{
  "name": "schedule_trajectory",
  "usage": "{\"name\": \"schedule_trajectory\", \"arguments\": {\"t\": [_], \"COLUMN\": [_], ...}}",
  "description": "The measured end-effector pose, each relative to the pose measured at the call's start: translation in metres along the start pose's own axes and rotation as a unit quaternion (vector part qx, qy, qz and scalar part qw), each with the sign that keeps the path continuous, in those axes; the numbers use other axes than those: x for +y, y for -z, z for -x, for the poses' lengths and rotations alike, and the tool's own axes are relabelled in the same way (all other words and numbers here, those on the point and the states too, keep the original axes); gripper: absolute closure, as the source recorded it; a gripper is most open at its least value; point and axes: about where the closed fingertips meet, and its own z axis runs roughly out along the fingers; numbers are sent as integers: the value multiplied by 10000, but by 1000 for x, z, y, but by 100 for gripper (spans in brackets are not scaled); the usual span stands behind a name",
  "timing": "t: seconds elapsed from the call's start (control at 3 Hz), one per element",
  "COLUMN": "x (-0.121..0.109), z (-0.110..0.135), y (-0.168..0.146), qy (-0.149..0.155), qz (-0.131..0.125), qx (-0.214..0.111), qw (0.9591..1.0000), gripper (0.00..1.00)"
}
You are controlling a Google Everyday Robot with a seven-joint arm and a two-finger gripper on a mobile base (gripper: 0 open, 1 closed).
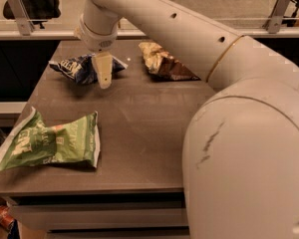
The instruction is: Move blue chip bag near green jalapeno chip bag
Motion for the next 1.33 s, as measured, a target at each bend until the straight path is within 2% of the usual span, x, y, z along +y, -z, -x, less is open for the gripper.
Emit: {"name": "schedule_trajectory", "arguments": {"t": [0.33, 0.67, 1.33], "x": [-4, -7, -11], "z": [-1, -7, -22], "y": [-12, -16, 3], "qy": [5, -8, -55], "qz": [66, 83, -85], "qx": [-76, -82, 104], "qw": [9999, 9999, 9999], "gripper": [16, 40, 87]}}
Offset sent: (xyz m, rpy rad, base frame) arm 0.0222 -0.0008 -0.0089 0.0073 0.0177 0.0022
